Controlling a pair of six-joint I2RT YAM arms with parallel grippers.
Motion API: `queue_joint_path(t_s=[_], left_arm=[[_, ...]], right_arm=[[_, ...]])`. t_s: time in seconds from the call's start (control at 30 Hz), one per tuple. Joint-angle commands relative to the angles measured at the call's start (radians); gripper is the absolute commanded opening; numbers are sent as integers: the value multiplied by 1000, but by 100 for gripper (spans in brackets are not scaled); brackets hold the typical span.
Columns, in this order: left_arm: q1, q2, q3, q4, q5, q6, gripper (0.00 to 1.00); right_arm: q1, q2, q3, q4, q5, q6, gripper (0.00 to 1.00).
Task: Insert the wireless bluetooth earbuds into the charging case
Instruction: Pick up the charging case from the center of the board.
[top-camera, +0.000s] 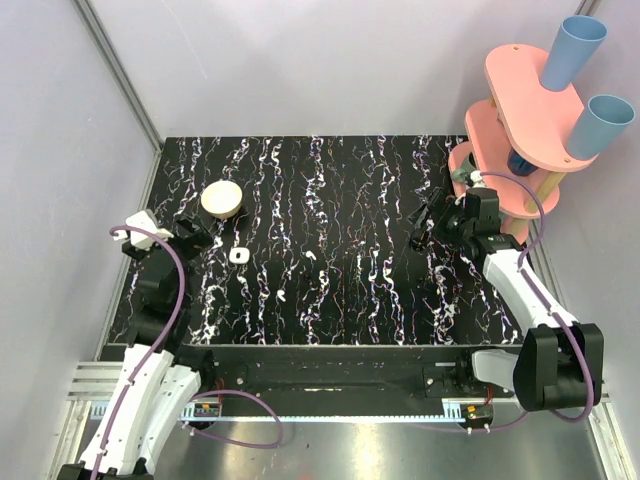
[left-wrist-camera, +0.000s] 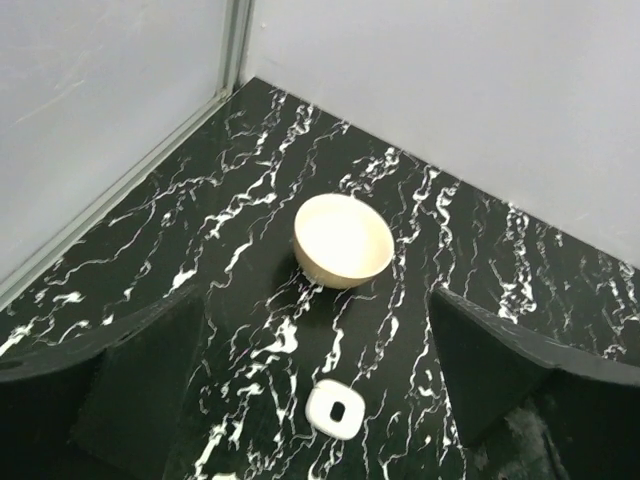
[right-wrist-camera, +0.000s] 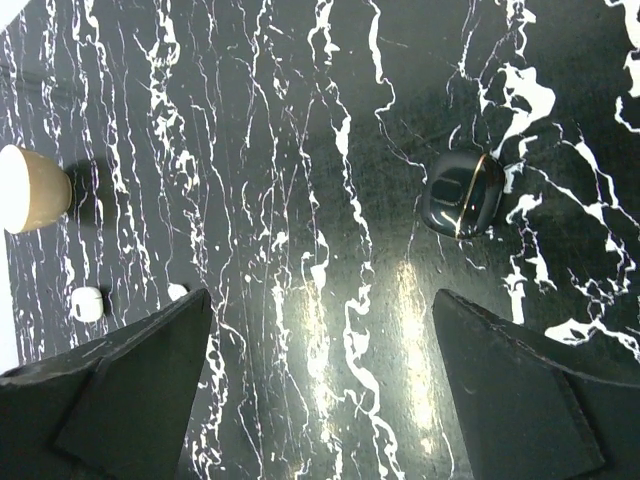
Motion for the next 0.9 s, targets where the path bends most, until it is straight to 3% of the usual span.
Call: queue_joint_path(t_s=[0.0, 0.07, 0.13, 0.2, 0.27, 0.33, 0.37, 0.43, 0.6, 0.7, 0.87], left_arm=[[0, -28, 94, -200, -63, -19, 99], [0, -48, 100, -227, -7, 8, 99], [0, -58, 76, -182, 67, 5, 99], [2, -45, 80, -226, 98, -86, 99], [2, -8, 105, -272, 165, -81, 99], [2, 20, 163, -332, 258, -29, 99], [2, 50, 174, -342, 263, -25, 99], [3, 79, 197, -357, 310, -13, 99], [3, 138, 220, -362, 372, 50, 99], [3, 142, 217, -362, 414, 77, 99], [3, 172, 214, -354, 420, 64, 99]], right_arm=[[12, -68, 71, -81, -3, -55, 100], [15, -74, 105, -80, -163, -242, 100], [32, -62, 146, -163, -104, -265, 100], [33, -60, 174, -186, -107, -285, 100], [32, -86, 217, -191, -119, -283, 100], [24, -135, 170, -82, -208, -235, 100], [22, -193, 77, 3, -213, -128, 100], [16, -211, 41, 115, -176, -78, 100], [18, -70, 201, -187, 4, -216, 100], [16, 1, 247, -282, 147, -259, 100], [16, 103, 280, -365, 224, -261, 96]])
